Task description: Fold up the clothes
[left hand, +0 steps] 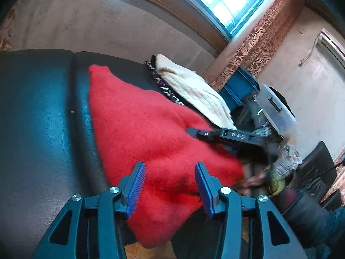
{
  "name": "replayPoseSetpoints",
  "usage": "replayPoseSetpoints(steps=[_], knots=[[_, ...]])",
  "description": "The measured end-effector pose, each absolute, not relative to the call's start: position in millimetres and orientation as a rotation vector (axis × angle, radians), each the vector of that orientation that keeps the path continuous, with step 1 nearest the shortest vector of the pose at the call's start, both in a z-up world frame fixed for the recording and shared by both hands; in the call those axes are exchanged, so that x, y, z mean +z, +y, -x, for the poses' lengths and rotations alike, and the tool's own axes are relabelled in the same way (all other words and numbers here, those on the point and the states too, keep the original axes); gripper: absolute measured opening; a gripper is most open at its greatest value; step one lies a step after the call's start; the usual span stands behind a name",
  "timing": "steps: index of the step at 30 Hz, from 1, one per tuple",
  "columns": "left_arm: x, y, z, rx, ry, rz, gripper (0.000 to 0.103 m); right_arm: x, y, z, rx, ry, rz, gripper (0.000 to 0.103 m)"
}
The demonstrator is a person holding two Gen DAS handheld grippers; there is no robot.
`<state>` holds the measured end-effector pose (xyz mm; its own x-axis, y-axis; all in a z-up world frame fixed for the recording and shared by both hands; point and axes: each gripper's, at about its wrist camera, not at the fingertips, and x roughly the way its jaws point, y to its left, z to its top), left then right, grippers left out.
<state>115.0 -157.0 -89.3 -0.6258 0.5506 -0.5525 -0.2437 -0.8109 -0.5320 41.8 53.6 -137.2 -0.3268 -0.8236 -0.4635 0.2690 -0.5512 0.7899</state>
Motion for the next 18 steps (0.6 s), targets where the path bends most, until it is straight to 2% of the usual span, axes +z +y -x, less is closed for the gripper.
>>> replayPoseSetpoints(steps=[5, 7, 9, 10, 13, 15, 18], knots=[[-77, -130, -94, 2.393, -0.513, 0.989, 0.049, -148, 70, -32, -1.867, -0.867, -1.144, 0.019], [-78, -111, -86, 2.346, -0.456, 1.003, 0.049, -153, 73, -25, -1.800, -0.923, -1.154, 0.019], [-89, -84, -73, 2.318, -0.342, 1.084, 0.049, -150, 72, -21, -1.789, -0.898, -1.167, 0.021], [-93, -78, -72, 2.313, -0.316, 1.097, 0.049, -143, 71, -21, -1.798, -0.859, -1.182, 0.022], [-101, -64, -71, 2.296, -0.264, 1.121, 0.049, -109, 74, -24, -1.903, -0.679, -1.183, 0.035], [-101, -62, -71, 2.291, -0.259, 1.124, 0.049, -86, 80, -27, -1.987, -0.569, -1.144, 0.049], [-102, -61, -72, 2.295, -0.261, 1.126, 0.049, -45, 87, -37, -2.124, -0.443, -1.016, 0.051]])
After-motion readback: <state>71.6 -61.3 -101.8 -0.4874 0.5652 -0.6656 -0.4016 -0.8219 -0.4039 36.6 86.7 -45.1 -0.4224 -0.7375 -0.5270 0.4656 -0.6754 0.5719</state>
